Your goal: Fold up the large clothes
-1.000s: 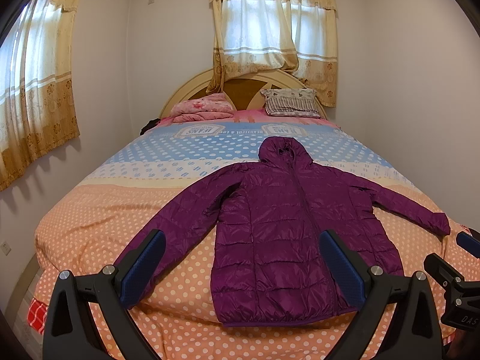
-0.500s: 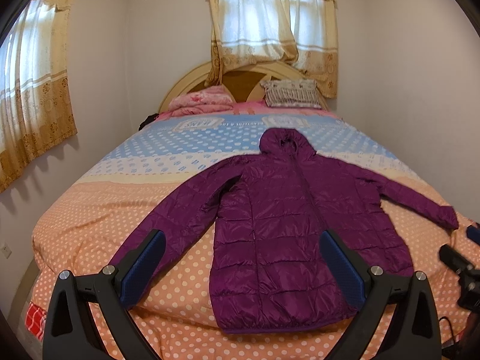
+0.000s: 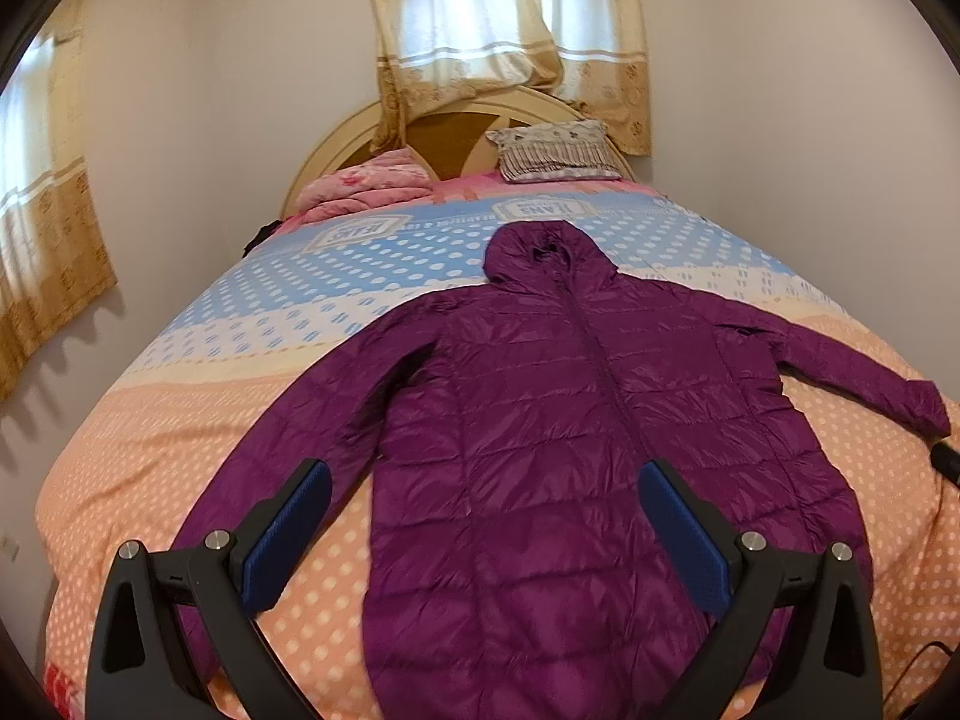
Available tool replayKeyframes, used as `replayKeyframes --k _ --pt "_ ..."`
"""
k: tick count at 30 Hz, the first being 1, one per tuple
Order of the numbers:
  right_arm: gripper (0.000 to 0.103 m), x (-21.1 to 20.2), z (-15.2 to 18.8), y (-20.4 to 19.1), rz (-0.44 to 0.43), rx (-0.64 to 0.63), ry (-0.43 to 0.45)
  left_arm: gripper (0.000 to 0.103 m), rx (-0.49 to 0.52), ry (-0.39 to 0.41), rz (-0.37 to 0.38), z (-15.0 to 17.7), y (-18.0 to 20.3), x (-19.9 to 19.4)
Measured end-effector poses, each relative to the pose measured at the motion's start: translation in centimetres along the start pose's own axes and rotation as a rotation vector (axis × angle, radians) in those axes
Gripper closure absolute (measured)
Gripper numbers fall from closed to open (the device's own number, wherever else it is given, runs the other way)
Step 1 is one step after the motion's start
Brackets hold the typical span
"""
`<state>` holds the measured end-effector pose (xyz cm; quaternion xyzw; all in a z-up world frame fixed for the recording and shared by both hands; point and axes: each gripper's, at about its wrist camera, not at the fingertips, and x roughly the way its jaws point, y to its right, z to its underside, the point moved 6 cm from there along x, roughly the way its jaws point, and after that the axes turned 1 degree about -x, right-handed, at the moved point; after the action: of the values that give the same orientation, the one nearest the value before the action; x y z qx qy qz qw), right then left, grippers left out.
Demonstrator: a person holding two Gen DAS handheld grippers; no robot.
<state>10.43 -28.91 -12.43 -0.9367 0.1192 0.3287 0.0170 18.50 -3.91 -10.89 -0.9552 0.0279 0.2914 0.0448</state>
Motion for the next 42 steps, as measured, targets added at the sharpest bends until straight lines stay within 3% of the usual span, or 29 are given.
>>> replayKeyframes --k 6,12,16,22,28,30,32,36,42 --pt "0.0 4.2 -0.7 5.5 0.1 0.04 -0.046 0.001 0.043 -0.01 -0.002 -1.1 2.5 4.8" --pt "0.0 8.5 -1.2 14.7 0.199 0.185 -0.101 0.001 0.073 -0.02 -0.045 -1.5 3.6 10.0" --pt "0.018 11.7 -0.3 20.0 0.259 0.279 -0.18 0.001 0.054 -0.061 -0.038 -1.3 3.1 12.5" --pt "0.027 14.5 0.3 20.6 0.239 0.255 -0.246 0.001 0.065 -0.089 -0.069 -0.7 2.3 15.1" --pt "0.048 16.0 0.7 21.6 0.218 0.267 -0.252 0.001 0.064 -0.119 -0.084 0.1 1.2 16.8" --pt "0.073 16.1 0.4 22.3 0.203 0.291 -0.249 0.001 0.066 -0.126 -0.086 0.2 0.9 17.1" --pt "0.085 16.6 0.2 22.6 0.179 0.307 -0.246 0.001 0.057 -0.128 -0.085 0.3 0.3 17.2" --pt "0.091 16.3 -0.8 22.2 0.177 0.279 -0.241 0.001 0.043 -0.14 -0.089 0.5 -0.7 17.5" --pt "0.092 15.7 -4.1 19.4 0.172 0.189 -0.183 0.001 0.033 -0.139 -0.106 0.3 -2.1 17.8"
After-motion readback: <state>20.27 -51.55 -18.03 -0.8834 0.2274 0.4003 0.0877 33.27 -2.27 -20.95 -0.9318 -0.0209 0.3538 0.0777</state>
